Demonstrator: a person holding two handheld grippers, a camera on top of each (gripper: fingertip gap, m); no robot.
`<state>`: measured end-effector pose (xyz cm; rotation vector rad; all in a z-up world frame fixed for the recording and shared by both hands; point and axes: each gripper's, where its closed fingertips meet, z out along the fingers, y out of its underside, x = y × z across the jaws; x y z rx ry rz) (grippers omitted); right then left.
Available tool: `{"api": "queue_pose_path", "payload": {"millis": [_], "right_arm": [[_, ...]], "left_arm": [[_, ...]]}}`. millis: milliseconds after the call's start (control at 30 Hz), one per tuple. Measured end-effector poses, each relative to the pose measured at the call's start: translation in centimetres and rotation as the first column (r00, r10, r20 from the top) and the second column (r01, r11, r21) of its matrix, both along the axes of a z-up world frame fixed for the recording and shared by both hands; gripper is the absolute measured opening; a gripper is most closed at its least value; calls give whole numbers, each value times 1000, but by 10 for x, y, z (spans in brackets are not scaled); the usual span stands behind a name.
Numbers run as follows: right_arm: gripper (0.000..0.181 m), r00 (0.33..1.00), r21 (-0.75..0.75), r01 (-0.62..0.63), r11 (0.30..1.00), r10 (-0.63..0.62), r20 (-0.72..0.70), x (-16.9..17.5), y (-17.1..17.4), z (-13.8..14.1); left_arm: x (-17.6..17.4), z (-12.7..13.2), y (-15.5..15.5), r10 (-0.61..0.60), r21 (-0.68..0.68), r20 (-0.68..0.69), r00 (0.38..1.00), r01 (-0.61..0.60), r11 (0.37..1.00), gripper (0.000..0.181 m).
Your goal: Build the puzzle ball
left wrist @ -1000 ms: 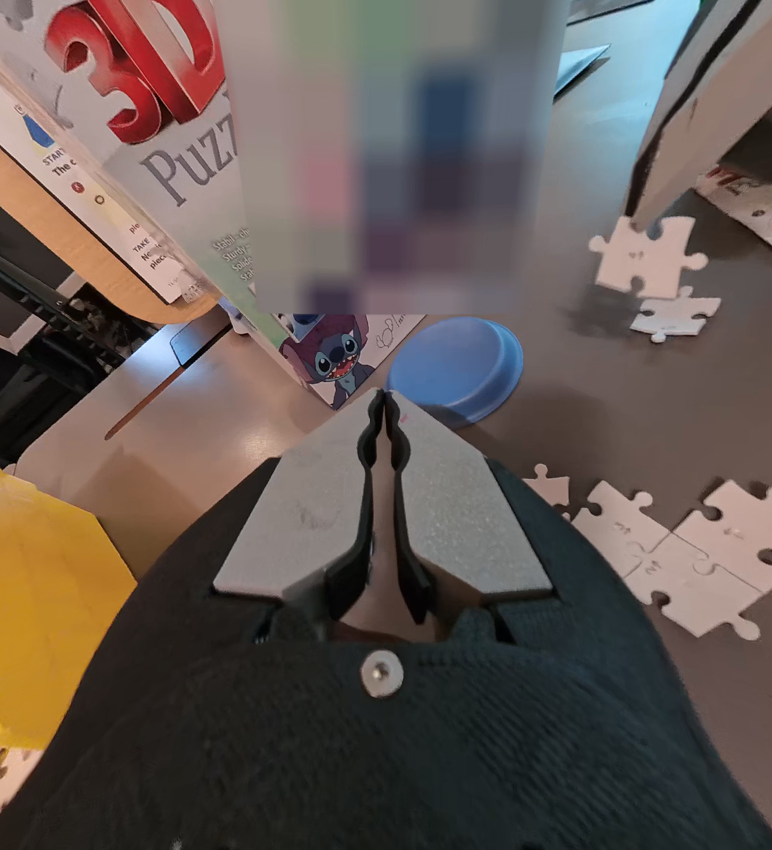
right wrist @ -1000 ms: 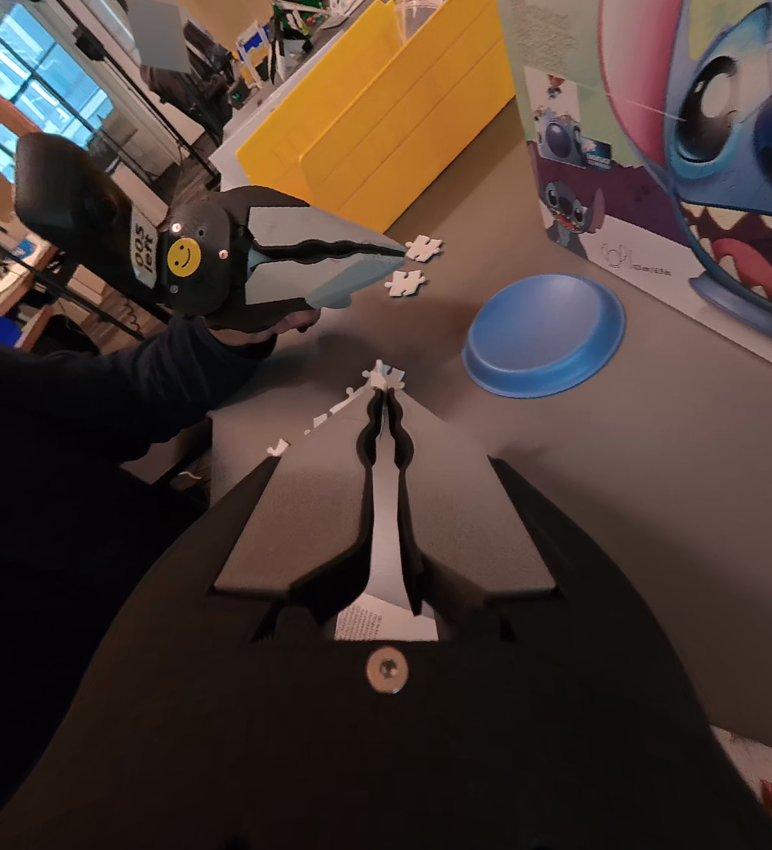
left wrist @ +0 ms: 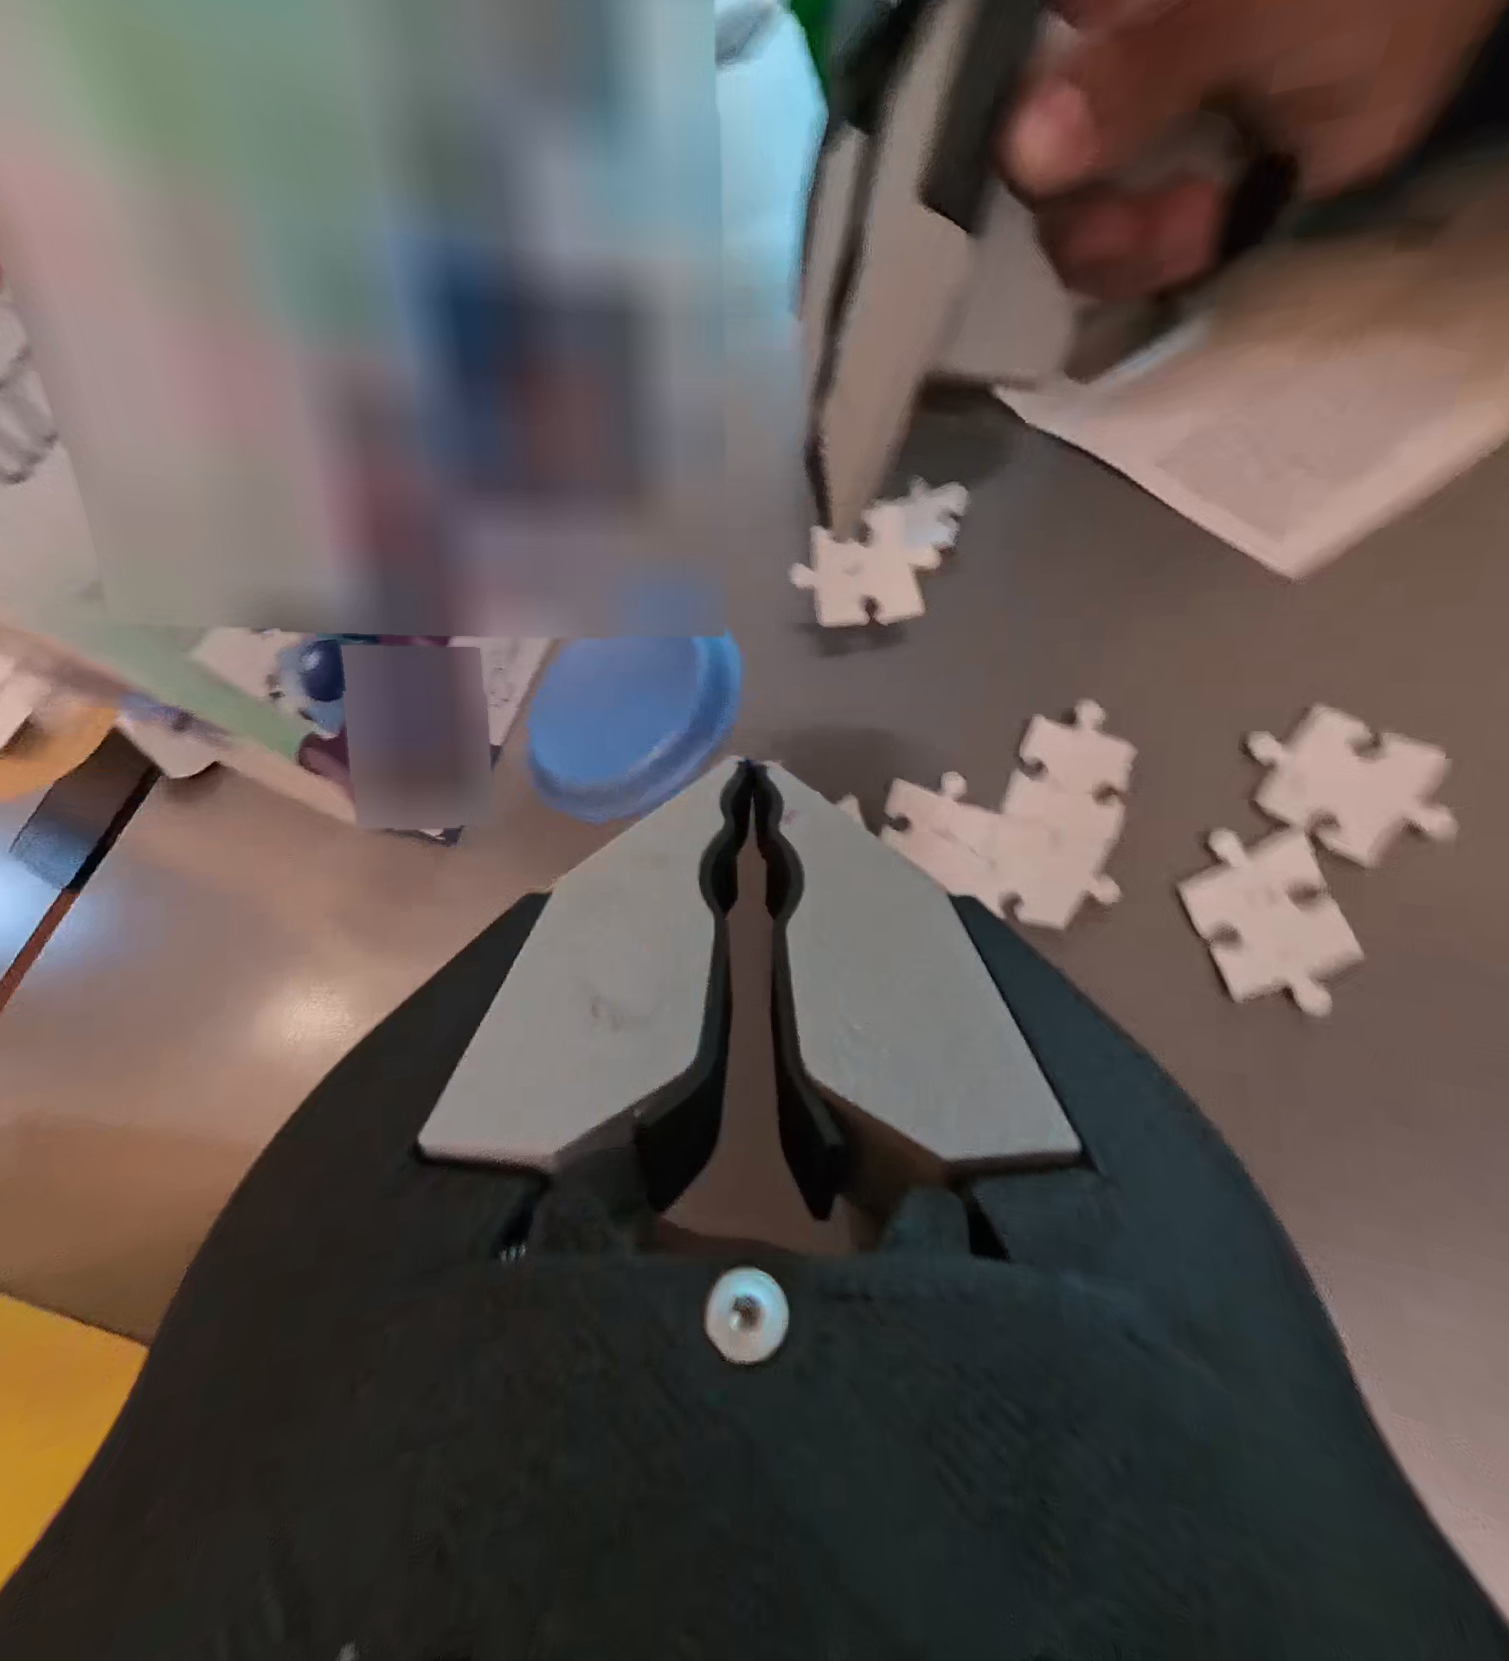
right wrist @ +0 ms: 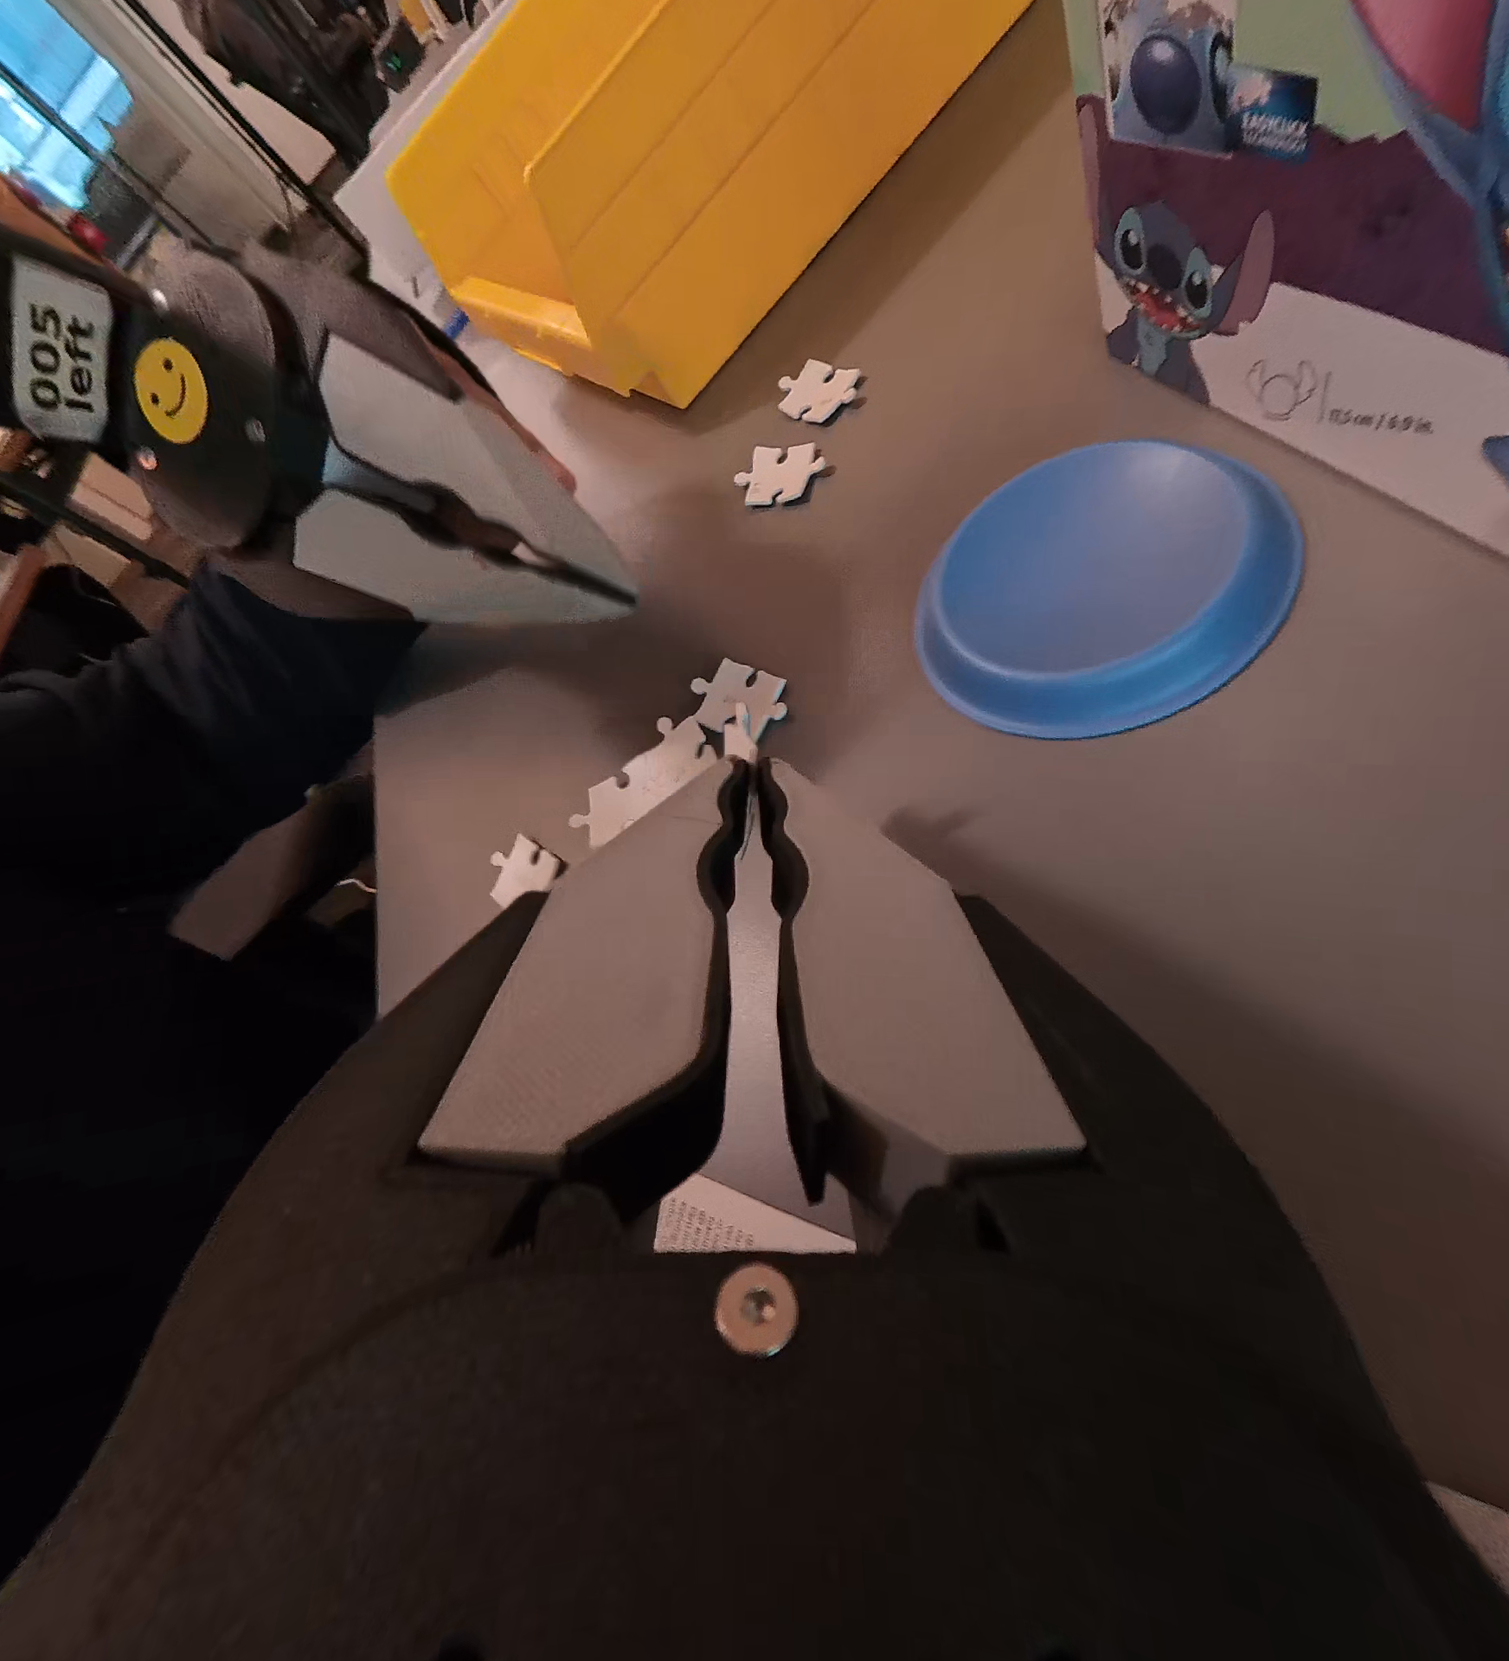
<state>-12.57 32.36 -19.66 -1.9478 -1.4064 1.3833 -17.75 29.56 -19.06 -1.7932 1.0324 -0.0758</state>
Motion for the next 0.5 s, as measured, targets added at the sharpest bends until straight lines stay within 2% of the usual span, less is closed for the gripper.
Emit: {"api": "queue_pose_path", "payload": {"millis": [100,267,500], "right_arm": [[0,1000,-25,-2,1000,3,30,-4,-2,-2],[0,997,-80,-23,997,29,78,-11,-16,-7],[0,997,-106,2,994,6,78,-15,-23,-9]], "left_arm": [[13,-18,-16,-139,-107,-45,989,134,985,0],[27,-36,-25,-264,-190,-53,963,250,949,0],[33,-45,-36,-288,-202,-148,946,256,945,0]]}}
